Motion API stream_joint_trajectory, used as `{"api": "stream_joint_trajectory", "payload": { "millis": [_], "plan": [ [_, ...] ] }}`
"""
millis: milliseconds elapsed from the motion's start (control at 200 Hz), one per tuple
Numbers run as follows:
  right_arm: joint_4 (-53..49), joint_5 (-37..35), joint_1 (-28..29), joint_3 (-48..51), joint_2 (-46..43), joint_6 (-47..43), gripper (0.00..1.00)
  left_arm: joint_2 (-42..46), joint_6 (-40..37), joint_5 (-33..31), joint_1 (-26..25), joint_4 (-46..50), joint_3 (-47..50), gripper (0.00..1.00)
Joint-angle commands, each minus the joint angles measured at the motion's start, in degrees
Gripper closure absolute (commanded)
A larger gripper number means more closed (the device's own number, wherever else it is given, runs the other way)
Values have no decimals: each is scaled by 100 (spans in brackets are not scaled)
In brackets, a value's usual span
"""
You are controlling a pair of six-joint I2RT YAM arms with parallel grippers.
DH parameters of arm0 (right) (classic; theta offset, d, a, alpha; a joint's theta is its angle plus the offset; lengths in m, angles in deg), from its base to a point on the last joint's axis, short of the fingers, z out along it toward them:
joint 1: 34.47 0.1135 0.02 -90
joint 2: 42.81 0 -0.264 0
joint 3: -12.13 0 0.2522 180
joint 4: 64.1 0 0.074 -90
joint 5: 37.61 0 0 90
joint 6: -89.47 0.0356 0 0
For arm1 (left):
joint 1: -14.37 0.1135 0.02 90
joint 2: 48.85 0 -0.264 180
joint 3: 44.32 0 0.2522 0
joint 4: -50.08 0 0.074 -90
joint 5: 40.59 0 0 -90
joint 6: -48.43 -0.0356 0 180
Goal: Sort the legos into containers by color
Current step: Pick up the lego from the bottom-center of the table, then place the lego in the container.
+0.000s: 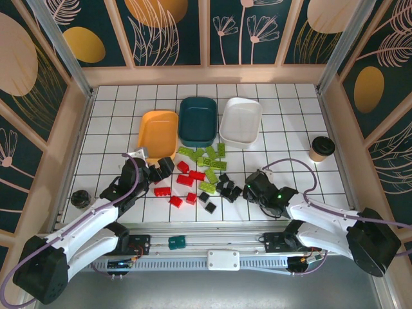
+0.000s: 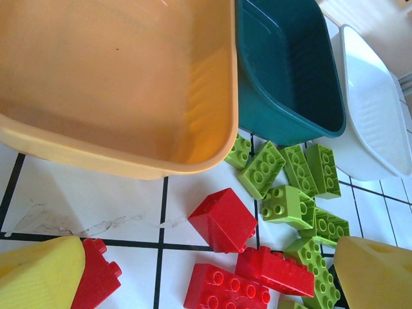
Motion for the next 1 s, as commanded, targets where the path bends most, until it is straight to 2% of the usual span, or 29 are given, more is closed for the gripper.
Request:
{"api": "stream_joint_trajectory", "payload": {
  "millis": [0,160,215,305,395,485,526,691,796,881,916,996],
  "plan": [
    [27,-2,-31,-9,146,-86,67,-48,71,84,-30,-181,-2,1],
    [-12,-93,-150,-321,2,-499,83,-127,21,75,-29,-53,-140,1],
    [75,-43,-317,-594,-80,-881,85,-157,16,65,-29,-23,-182,1],
    [494,426,-854,-1166,124,-1558,86,-225,32,84,-29,-10,-240,1],
    [967,633,-1242,-1886,762,-2105,86,-301,69,95,-30,57,-316,1],
    [1409,862,-1497,-2630,1688,-2474,86,-329,93,103,-31,196,-395,1],
    [1566,1026,-1779,-3000,2121,-2564,86,-310,94,88,-25,285,-428,1],
    [1729,1269,-2201,-4356,3713,-2876,85,-252,111,-73,-29,802,-513,1],
    [1569,1275,-2327,-5068,4449,-2944,74,-225,160,-181,-29,1157,-509,1],
    [1539,1275,-2359,-5408,4773,-2980,55,-125,232,-196,-29,1292,-446,1],
    [1561,1275,-2365,-5481,4841,-2991,44,-82,276,-198,-29,1304,-419,1],
    [1611,1275,-2360,-5533,4813,-2989,35,40,338,-151,-34,1274,-341,1]
  ]
}}
